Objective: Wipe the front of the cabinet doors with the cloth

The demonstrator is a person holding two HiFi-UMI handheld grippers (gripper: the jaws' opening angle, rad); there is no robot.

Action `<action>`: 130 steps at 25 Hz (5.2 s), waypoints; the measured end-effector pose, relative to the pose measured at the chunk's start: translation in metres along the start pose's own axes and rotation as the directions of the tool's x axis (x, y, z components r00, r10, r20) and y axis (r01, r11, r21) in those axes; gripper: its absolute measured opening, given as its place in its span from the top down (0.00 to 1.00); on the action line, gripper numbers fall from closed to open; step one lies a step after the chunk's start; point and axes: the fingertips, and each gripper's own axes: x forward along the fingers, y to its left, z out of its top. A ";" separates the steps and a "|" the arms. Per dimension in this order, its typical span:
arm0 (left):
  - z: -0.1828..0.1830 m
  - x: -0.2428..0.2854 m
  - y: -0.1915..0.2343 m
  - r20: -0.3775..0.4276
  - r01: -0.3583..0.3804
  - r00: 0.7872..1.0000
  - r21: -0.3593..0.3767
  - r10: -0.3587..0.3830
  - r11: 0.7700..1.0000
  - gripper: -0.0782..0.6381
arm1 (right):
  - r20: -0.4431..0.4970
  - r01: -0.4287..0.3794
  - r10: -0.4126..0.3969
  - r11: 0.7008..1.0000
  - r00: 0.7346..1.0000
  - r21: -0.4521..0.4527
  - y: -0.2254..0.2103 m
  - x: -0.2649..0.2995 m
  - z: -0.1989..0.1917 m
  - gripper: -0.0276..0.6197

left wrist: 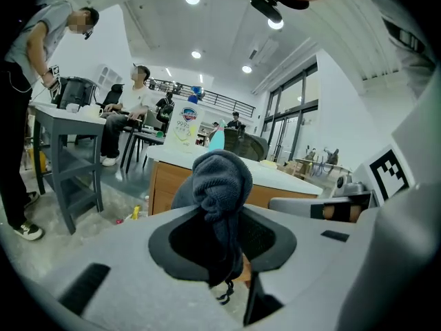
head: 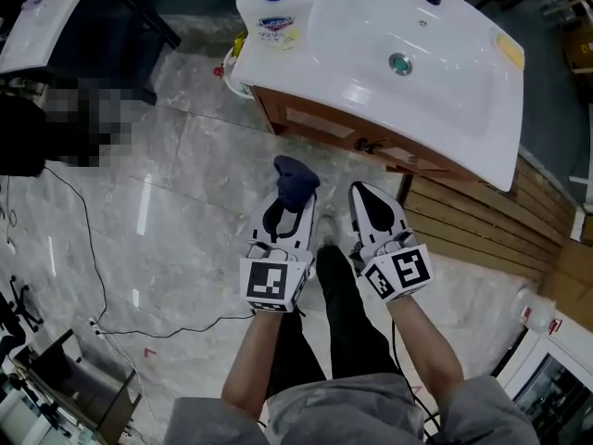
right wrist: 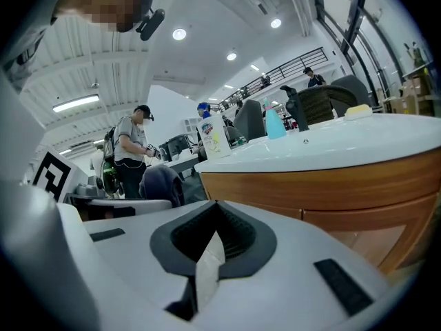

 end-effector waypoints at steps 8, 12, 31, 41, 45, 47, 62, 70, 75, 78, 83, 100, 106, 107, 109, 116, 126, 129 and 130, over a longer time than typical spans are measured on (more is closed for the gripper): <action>-0.038 0.022 0.030 0.025 -0.040 0.999 0.047 0.039 0.998 0.74 | 0.006 -0.034 0.034 0.999 0.999 -0.016 -0.008 0.024 -0.024 0.94; -0.046 0.032 0.047 0.050 -0.073 0.996 0.080 0.069 0.994 0.75 | 0.003 -0.048 0.048 0.999 0.999 -0.022 -0.012 0.033 -0.033 0.94; -0.063 0.105 0.115 0.124 -0.133 0.986 0.224 0.107 0.966 0.75 | -0.003 -0.027 0.027 1.000 1.000 -0.009 -0.037 0.057 -0.079 0.94; -0.060 0.141 0.130 0.136 -0.126 0.986 0.253 0.094 0.959 0.75 | -0.009 -0.004 0.004 1.000 1.000 -0.006 -0.050 0.057 -0.092 0.94; -0.063 0.146 0.128 0.126 -0.120 0.988 0.262 0.090 0.958 0.75 | -0.001 0.013 -0.013 1.000 1.000 0.003 -0.058 0.054 -0.092 0.94; -0.063 0.149 0.125 0.126 -0.117 0.988 0.260 0.087 0.958 0.75 | 0.007 0.019 -0.019 1.000 1.000 0.009 -0.061 0.053 -0.092 0.94; -0.077 0.162 0.058 0.101 -0.013 0.995 0.282 -0.016 0.959 0.75 | 0.036 0.063 -0.064 0.997 0.997 0.039 -0.077 0.027 -0.096 0.94; -0.086 0.171 0.012 0.086 0.054 0.993 0.291 -0.083 0.955 0.75 | 0.047 0.096 -0.099 0.994 0.994 0.055 -0.092 0.004 -0.099 0.94; -0.094 0.177 -0.018 0.074 0.104 0.989 0.301 -0.131 0.948 0.75 | 0.055 0.121 -0.125 0.991 0.991 0.063 -0.102 -0.009 -0.101 0.94; -0.097 0.179 -0.036 0.065 0.135 0.985 0.307 -0.162 0.942 0.75 | 0.059 0.136 -0.140 0.989 0.988 0.066 -0.107 -0.017 -0.101 0.94; -0.101 0.183 -0.059 0.053 0.176 0.978 0.313 -0.202 0.933 0.75 | 0.065 0.160 -0.165 0.984 0.984 0.073 -0.114 -0.026 -0.102 0.94; -0.114 0.166 -0.091 0.018 0.258 0.961 0.293 -0.275 0.921 0.75 | 0.067 0.184 -0.189 0.979 0.980 0.084 -0.108 -0.038 -0.108 0.94; -0.105 0.136 -0.078 0.036 0.239 0.965 0.287 -0.260 0.928 0.75 | 0.073 0.167 -0.173 0.982 0.982 0.087 -0.087 -0.033 -0.107 0.94; -0.104 0.130 -0.076 0.037 0.236 0.966 0.289 -0.257 0.928 0.75 | 0.073 0.163 -0.170 0.983 0.983 0.088 -0.082 -0.032 -0.106 0.94; -0.103 0.118 -0.069 0.034 0.229 0.968 0.288 -0.249 0.930 0.75 | 0.074 0.159 -0.166 0.983 0.983 0.089 -0.073 -0.032 -0.105 0.94; -0.100 0.088 -0.047 0.026 0.207 0.974 0.289 -0.224 0.935 0.75 | 0.077 0.143 -0.150 0.985 0.986 0.096 -0.043 -0.026 -0.104 0.94; -0.097 0.075 -0.021 0.039 0.180 0.979 0.291 -0.199 0.940 0.75 | 0.077 0.137 -0.144 0.986 0.987 0.092 -0.030 -0.015 -0.105 0.94; -0.101 0.076 -0.004 0.033 0.160 0.983 0.311 -0.179 0.937 0.75 | 0.077 0.135 -0.142 0.986 0.987 0.095 -0.030 -0.006 -0.108 0.94; -0.103 0.077 0.003 0.030 0.149 0.986 0.309 -0.166 0.939 0.75 | 0.075 0.132 -0.139 0.987 0.987 0.094 -0.029 -0.003 -0.110 0.94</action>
